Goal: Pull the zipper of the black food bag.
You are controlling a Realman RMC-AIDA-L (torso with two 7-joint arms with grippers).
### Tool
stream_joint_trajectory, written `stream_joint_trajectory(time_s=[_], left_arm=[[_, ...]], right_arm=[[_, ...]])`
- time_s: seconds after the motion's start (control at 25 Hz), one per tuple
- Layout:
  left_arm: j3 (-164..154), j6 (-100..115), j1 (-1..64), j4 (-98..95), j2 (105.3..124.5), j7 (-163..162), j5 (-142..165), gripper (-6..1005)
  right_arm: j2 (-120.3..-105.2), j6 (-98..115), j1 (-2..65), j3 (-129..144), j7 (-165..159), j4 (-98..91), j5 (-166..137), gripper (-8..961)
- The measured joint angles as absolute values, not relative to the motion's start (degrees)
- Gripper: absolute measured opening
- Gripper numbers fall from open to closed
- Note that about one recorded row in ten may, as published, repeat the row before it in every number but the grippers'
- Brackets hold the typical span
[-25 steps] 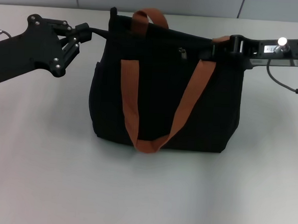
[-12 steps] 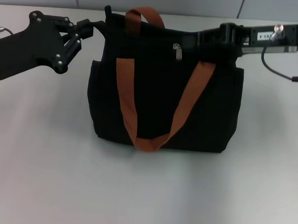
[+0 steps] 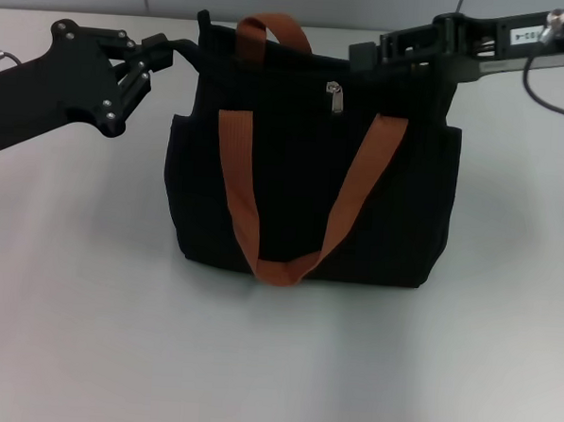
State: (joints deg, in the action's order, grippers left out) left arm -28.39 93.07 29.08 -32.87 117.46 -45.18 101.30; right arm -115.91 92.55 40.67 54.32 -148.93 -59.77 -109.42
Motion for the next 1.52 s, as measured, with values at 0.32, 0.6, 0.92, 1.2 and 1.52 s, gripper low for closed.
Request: stream_joint_trajectory(time_s=[0.32,0.6,0.92,1.2,1.52], left_arm=[[-27.91,93.04,29.11,-32.87,117.48,-45.9,101.3,31],[-27.88,93.05,29.23,-32.86,117.63,-45.99,101.3,31],[-27.86,92.95,30.14,-32.79,117.74,-47.42,101.31,31],[-27.86,92.9,30.68,-32.8,117.77,-47.54,101.3,31],[-27.86,92.61,30.82,-32.78,117.77,-47.55,101.26,31]], right_arm=[[-115.51,94.62,42.65,54.62,-153.4,-64.22,-117.42,360],[-116.32,92.58,45.0,55.15,-153.29,-62.98,-120.62,376],[-116.96,88.16,47.35,59.1,-153.02,-59.16,-121.28,376],[-118.28,85.91,48.12,60.43,-153.04,-58.77,-121.29,376],[-119.0,85.59,47.81,59.86,-153.01,-59.09,-119.48,376]])
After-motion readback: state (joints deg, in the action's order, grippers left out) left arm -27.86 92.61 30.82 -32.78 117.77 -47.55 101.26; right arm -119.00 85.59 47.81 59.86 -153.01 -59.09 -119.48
